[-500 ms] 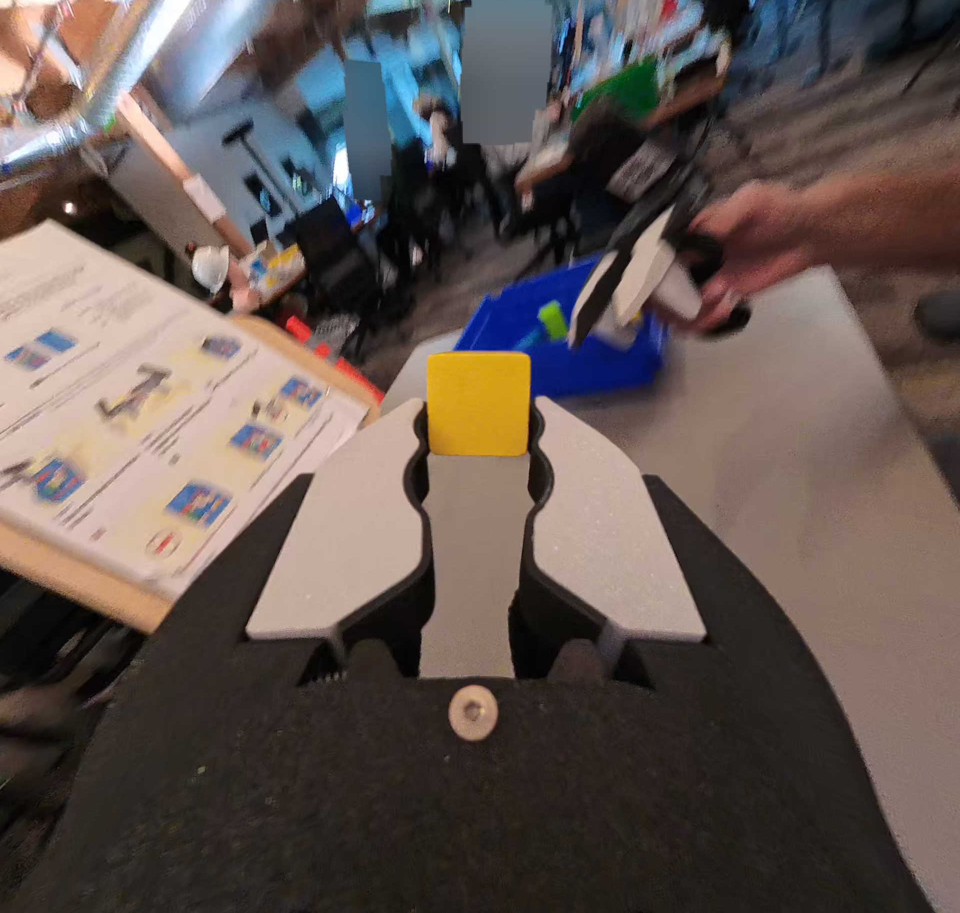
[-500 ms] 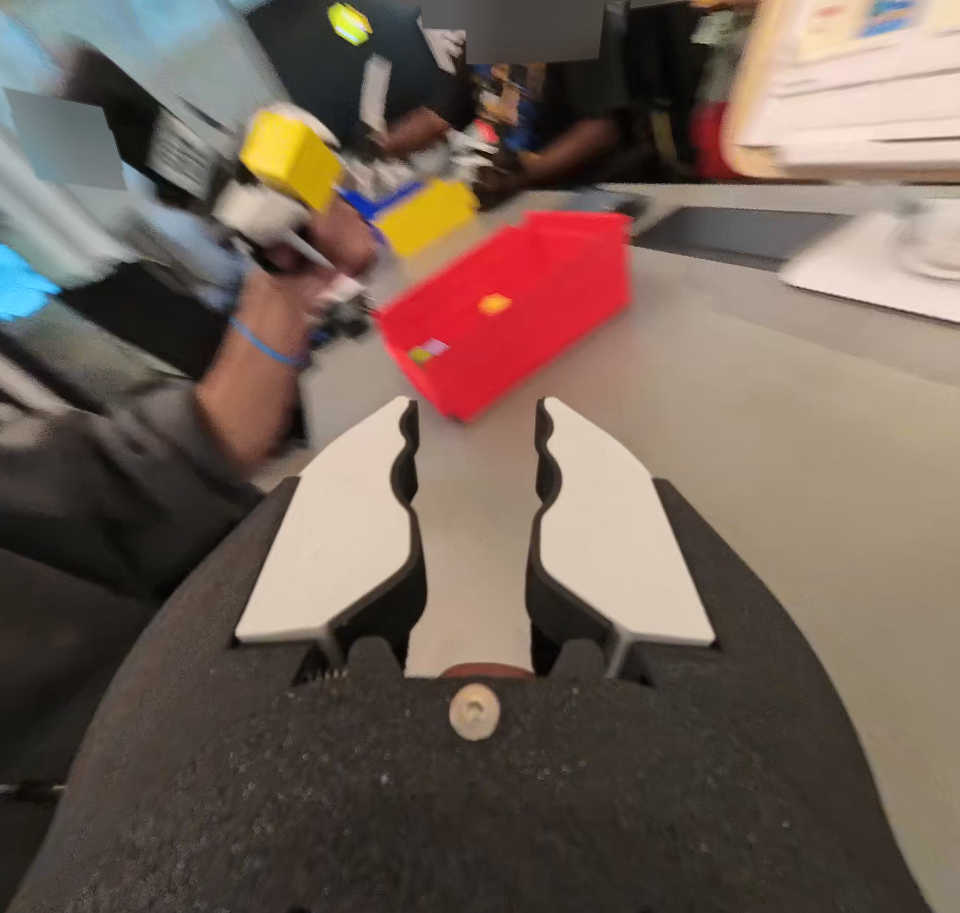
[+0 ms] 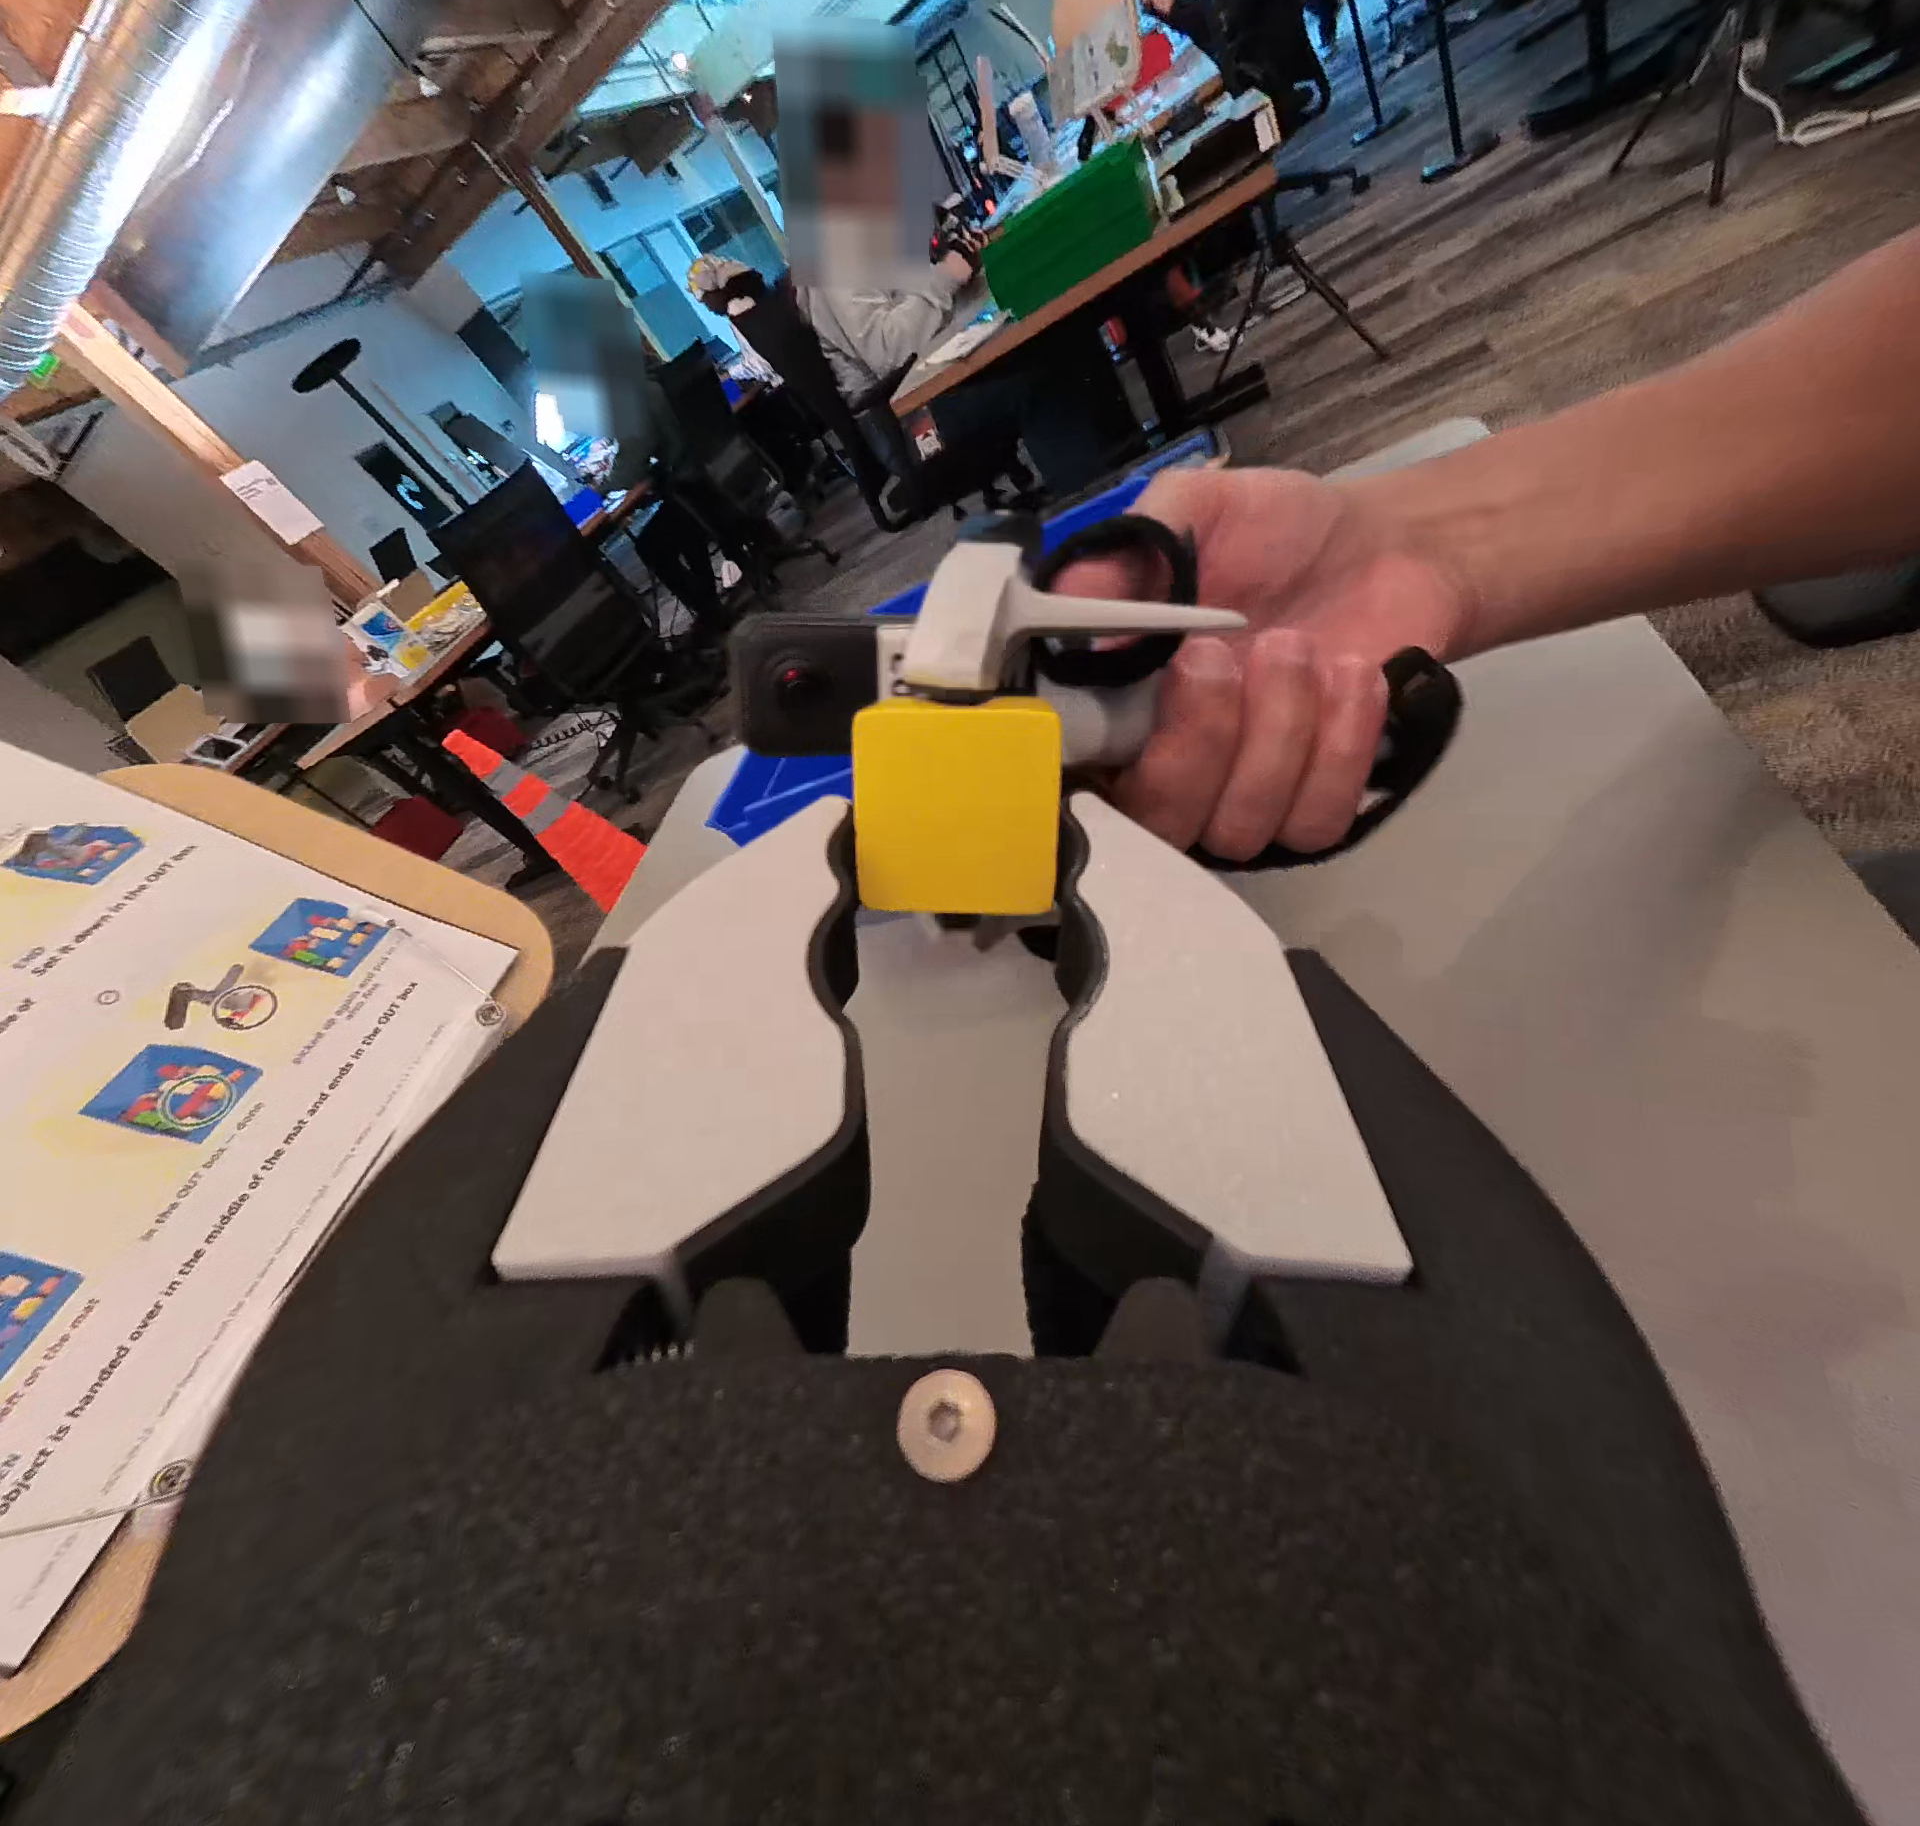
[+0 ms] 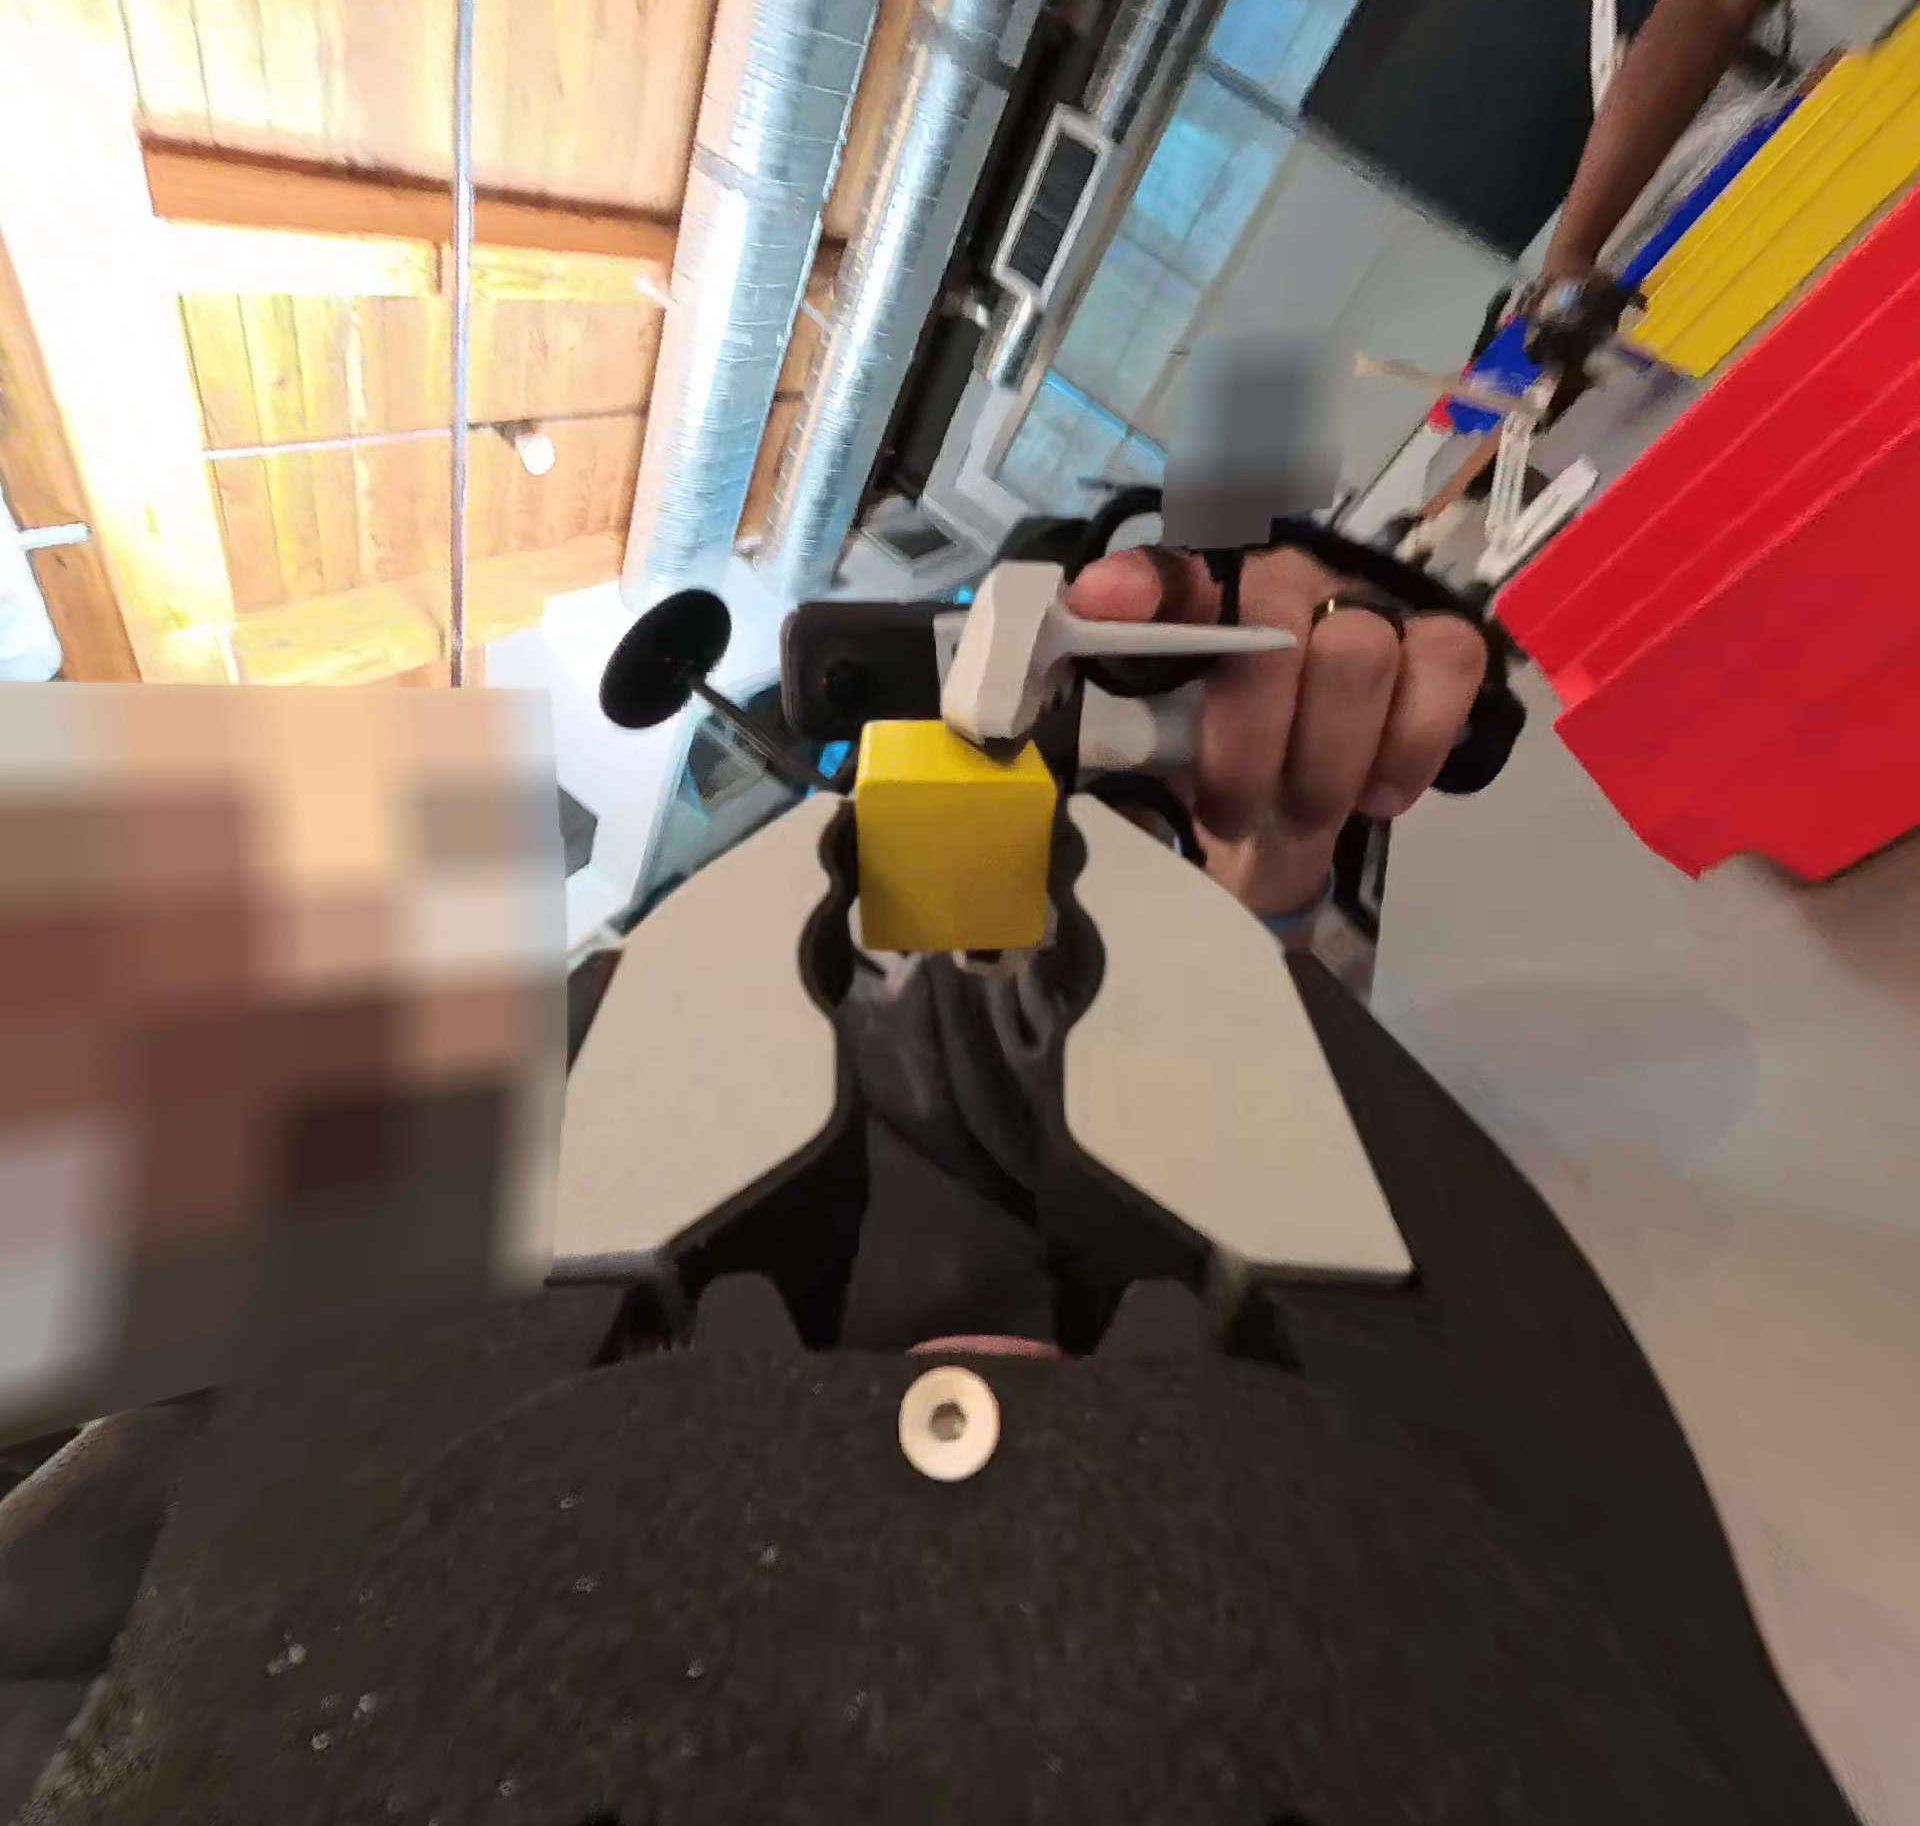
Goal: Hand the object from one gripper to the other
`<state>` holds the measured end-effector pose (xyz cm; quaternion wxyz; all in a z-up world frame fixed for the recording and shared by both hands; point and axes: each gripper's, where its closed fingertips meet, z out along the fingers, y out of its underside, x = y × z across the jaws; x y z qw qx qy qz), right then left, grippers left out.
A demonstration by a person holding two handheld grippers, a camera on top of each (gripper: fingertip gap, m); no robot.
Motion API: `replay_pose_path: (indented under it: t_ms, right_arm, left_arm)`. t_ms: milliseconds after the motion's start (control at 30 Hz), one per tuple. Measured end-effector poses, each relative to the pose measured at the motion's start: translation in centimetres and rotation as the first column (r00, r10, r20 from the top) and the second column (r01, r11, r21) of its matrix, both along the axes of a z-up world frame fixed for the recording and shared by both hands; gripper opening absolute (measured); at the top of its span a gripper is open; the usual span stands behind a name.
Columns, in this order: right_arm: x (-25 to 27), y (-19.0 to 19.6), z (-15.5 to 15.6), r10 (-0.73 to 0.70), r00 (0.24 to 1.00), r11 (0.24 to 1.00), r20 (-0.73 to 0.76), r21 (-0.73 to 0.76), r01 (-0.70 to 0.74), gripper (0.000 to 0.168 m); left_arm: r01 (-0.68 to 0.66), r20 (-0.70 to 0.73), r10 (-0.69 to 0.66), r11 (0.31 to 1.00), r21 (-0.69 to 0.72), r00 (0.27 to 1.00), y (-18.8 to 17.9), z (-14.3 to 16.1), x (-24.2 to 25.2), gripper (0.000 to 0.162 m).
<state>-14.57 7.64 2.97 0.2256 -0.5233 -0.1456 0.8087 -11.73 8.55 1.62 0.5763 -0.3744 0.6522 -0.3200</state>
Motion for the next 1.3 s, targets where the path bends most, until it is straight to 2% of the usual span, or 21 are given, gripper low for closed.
replay_pose_path:
  t_ms: [33,133,233,267,367,400,467,533,567,600,633,667,700,733,767,833,933,1000,1100,1300]
  right_arm:
    - [0.1,-0.2,-0.4,0.027,0.999,1.000,0.026,0.006,-0.028,0.035]
    - [0.4,0.0,-1.5,-0.017,0.994,1.000,0.107,0.022,0.015,0.035]
    - [0.5,-0.1,-1.7,-0.021,0.992,1.000,0.124,0.022,0.019,0.035]
    - [0.8,-0.1,-1.8,-0.032,0.989,0.999,0.141,0.029,0.028,0.035]
    - [2.7,0.0,-1.1,-0.103,0.978,0.993,0.182,0.069,0.091,0.035]
    - [3.9,0.0,-0.8,-0.144,0.967,0.987,0.212,0.103,0.124,0.035]
    - [6.9,0.4,0.0,-0.270,0.917,0.956,0.293,0.195,0.219,0.035]
    - [11.4,1.5,0.1,-0.448,0.792,0.888,0.414,0.313,0.338,0.035]
    - [14.2,2.2,-0.2,-0.539,0.692,0.840,0.480,0.371,0.397,0.035]
    - [17.4,2.8,-0.9,-0.619,0.562,0.786,0.549,0.429,0.445,0.035]
    - [20.8,3.3,-2.0,-0.673,0.396,0.733,0.624,0.494,0.468,0.035]
    - [24.2,3.5,-3.6,-0.687,0.222,0.699,0.692,0.546,0.462,0.035]
    - [27.0,3.3,-5.0,-0.670,0.083,0.688,0.738,0.575,0.442,0.035]
    - [29.2,3.0,-6.5,-0.632,-0.030,0.698,0.774,0.586,0.412,0.035]
    - [30.6,2.6,-8.1,-0.585,-0.106,0.730,0.804,0.579,0.363,0.035]
    - [31.3,1.9,-11.3,-0.498,-0.189,0.816,0.846,0.531,0.230,0.035]
    - [29.2,1.2,-15.7,-0.345,-0.171,0.924,0.923,0.366,0.111,0.035]
    - [28.3,0.7,-18.2,-0.255,-0.208,0.962,0.944,0.269,0.042,0.035]
    - [28.3,0.7,-20.2,-0.178,-0.291,0.982,0.940,0.187,0.002,0.035]
    - [28.9,1.0,-21.5,-0.078,-0.412,0.996,0.908,0.084,-0.004,0.035]
  left_arm:
    - [-0.003,-0.018,0.003,1.000,0.002,1.000,0.0,-0.4,0.1,0.034]
    - [-0.038,-0.058,0.037,0.999,-0.009,0.998,0.3,-1.4,0.3,0.034]
    - [-0.087,-0.056,0.079,0.986,-0.140,0.995,-0.1,-1.6,-0.1,0.037]
    - [-0.099,-0.045,0.092,0.972,-0.214,0.995,-0.4,-1.8,-0.6,0.046]
    - [-0.122,-0.021,0.129,0.853,-0.508,0.991,-2.1,-3.9,-2.9,0.053]
    - [-0.118,-0.013,0.135,0.808,-0.578,0.991,-2.9,-4.9,-3.9,0.059]
    - [-0.150,0.001,0.196,0.750,-0.645,0.981,-4.1,-7.2,-6.0,0.059]
    - [-0.210,-0.017,0.265,0.723,-0.658,0.964,-4.8,-9.7,-7.9,0.056]
    - [-0.244,-0.040,0.288,0.719,-0.651,0.957,-5.1,-10.8,-8.6,0.051]
    - [-0.267,-0.067,0.293,0.726,-0.634,0.954,-5.4,-11.4,-9.0,0.049]
    - [-0.284,-0.084,0.296,0.739,-0.610,0.951,-5.6,-11.3,-9.2,0.049]
    - [-0.289,-0.067,0.312,0.750,-0.595,0.948,-5.5,-10.7,-9.3,0.049]
    - [-0.279,-0.033,0.324,0.754,-0.594,0.946,-5.5,-10.0,-9.4,0.048]
    - [-0.262,-0.010,0.322,0.751,-0.607,0.947,-5.5,-9.7,-9.4,0.045]
    - [-0.252,-0.013,0.312,0.740,-0.623,0.950,-5.7,-9.9,-9.4,0.043]
    - [-0.271,-0.057,0.306,0.722,-0.637,0.950,-5.6,-10.8,-9.4,0.044]
    - [-0.269,-0.038,0.317,0.729,-0.630,0.948,-5.4,-10.2,-9.5,0.044]
    - [-0.262,-0.034,0.311,0.732,-0.629,0.950,-5.4,-10.1,-9.4,0.044]
    - [-0.261,-0.028,0.310,0.744,-0.615,0.950,-5.4,-10.0,-9.4,0.045]
    - [-0.276,-0.039,0.313,0.764,-0.584,0.949,-5.4,-10.3,-9.4,0.047]
